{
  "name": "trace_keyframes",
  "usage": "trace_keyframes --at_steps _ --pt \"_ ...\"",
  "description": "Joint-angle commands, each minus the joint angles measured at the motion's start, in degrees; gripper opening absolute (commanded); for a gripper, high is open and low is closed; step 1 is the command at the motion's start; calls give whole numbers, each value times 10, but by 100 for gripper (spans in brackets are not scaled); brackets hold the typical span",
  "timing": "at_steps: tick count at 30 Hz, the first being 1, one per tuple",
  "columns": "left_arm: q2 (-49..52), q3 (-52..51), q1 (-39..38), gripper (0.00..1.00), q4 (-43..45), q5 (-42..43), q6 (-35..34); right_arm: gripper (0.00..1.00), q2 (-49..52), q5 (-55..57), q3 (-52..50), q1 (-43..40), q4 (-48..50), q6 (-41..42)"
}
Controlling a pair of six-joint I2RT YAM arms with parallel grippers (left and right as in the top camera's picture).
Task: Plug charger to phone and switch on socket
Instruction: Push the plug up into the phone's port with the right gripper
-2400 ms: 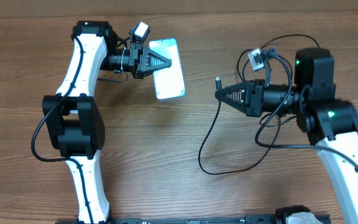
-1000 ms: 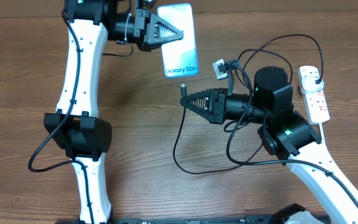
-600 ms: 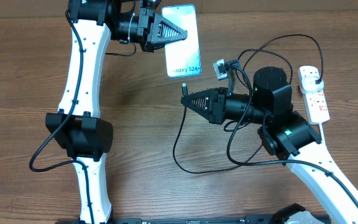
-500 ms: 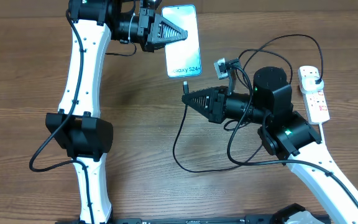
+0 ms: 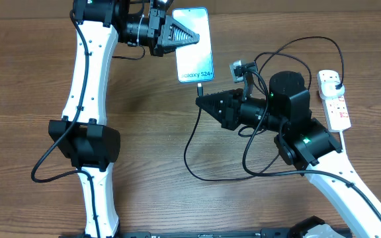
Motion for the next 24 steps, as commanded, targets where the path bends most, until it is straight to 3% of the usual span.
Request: trace_keyframes --at_steps 1,13,24 --pt "-24 17 2 4 1 12 -4 4 -7 5 -3 12 4 -16" --pt "-24 17 -9 4 3 -18 8 4 -7 5 -3 14 13 -16" --pt "-24 17 -13 4 7 9 8 4 -7 36 -3 14 -7 15"
